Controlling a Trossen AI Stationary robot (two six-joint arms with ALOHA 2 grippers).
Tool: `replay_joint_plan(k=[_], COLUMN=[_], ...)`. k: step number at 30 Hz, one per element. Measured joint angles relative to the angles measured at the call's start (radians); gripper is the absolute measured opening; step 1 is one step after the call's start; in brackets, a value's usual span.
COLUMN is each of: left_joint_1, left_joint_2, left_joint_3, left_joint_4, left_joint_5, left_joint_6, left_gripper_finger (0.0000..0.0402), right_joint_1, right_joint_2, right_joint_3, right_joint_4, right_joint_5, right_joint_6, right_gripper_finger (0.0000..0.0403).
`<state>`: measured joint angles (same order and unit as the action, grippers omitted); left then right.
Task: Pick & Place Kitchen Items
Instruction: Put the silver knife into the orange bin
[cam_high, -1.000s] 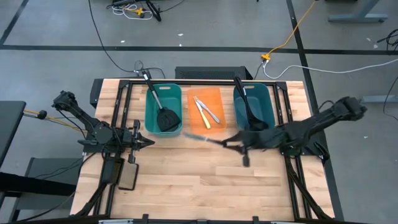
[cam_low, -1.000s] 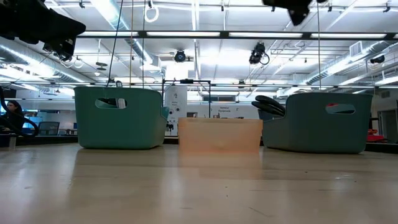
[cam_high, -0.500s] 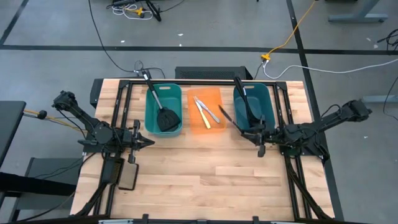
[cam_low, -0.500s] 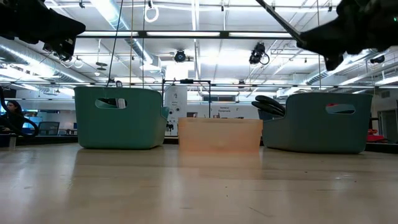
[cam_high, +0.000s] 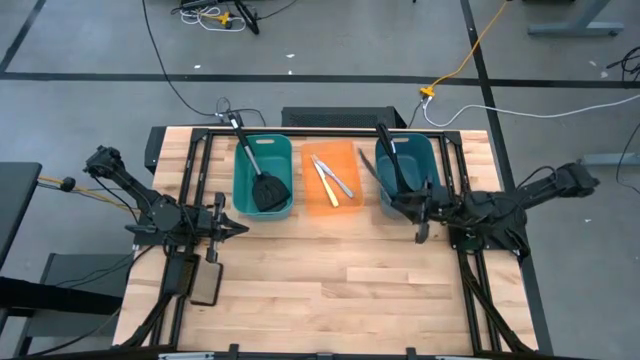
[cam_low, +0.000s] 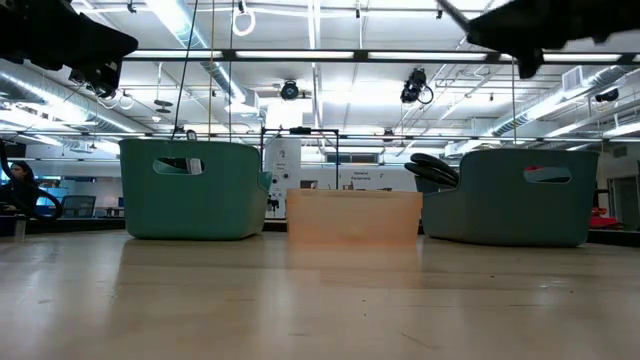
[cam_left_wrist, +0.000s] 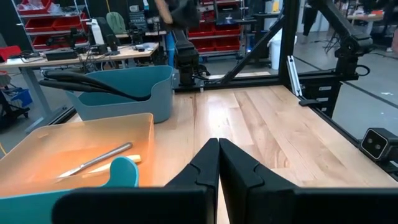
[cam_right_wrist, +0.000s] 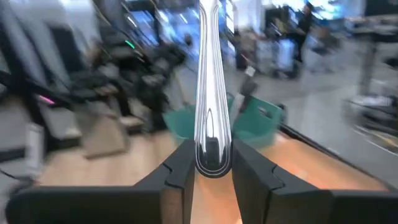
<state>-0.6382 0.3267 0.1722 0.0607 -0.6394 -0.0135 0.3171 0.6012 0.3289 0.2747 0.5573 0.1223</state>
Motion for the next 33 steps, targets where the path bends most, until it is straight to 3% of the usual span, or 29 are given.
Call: replay_joint_plan(k=[5,12,19,26,33], left_joint_1=[0.000,0.000,0.000,0.000,0.000], left_joint_2=[0.000,0.000,0.000,0.000,0.000], left_joint_3=[0.000,0.000,0.000,0.000,0.000], left_joint_4=[0.006,0.007,0.006,0.007,0.007], left_joint_5=[-0.026,-0.049,-0.048,-0.049,-0.049], left_joint_6=[0.019,0.016,0.012,0.030,0.021], left_gripper_finger=[0.0018,0.0018,0.0018,0.0018,0.0018], right_joint_1=[-0.067,-0.223,-0.397,-0.481,-0.528], right_joint_2=[0.185,0.515,0.787,1.002,1.160], right_joint_3=[0.312,0.655,0.896,1.007,1.013], right_joint_4=[-0.329,-0.652,-1.041,-1.077,-1.072], right_joint_5=[0.063,0.049,-0.107,-0.305,-0.304], right_joint_6=[0.047,0.149,0.308,0.349,0.412], right_gripper_finger=[0.0087,0.0087,0.0087,0.0087,0.0087])
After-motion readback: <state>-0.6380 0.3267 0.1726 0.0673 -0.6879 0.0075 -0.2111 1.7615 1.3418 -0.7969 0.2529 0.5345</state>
